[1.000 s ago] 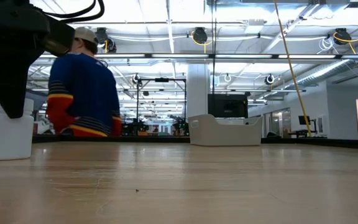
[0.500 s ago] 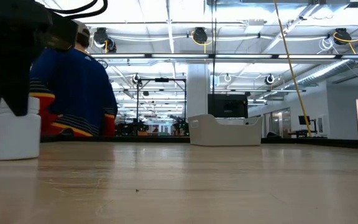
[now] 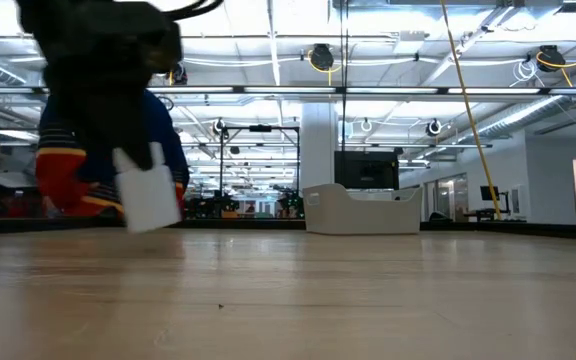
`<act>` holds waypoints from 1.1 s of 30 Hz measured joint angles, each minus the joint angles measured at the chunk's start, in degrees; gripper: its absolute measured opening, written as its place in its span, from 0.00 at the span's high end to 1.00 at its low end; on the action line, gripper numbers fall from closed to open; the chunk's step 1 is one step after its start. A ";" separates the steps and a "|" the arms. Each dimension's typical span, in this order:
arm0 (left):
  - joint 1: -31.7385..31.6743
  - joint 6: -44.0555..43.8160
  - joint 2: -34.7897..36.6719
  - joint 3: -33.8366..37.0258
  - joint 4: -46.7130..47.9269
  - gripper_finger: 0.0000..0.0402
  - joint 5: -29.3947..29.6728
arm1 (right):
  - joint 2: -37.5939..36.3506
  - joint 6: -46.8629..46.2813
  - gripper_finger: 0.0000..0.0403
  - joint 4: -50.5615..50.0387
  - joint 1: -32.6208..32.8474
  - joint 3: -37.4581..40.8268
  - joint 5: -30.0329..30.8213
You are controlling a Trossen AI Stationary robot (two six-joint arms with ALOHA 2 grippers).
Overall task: Pick and place pill bottles into a basket
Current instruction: Put the white medicine bottle into the gray bin
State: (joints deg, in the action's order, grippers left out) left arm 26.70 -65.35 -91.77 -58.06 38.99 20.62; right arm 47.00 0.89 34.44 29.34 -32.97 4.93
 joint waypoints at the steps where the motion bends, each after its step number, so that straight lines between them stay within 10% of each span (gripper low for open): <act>1: -0.88 1.61 0.00 0.00 -1.24 0.59 0.53 | 0.00 0.00 0.35 0.00 0.00 0.00 0.00; 15: -18.23 24.87 0.00 -1.82 -18.98 0.59 -1.38 | -0.09 5.78 0.35 0.94 0.02 0.00 -0.02; 33: -40.65 44.82 0.00 -24.75 -11.27 0.59 -19.08 | -2.67 9.79 0.35 -0.11 0.02 0.00 -0.22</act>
State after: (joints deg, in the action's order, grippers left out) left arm -13.94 -20.53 -91.77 -82.81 27.72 1.54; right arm 44.33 10.67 34.32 29.36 -32.97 4.71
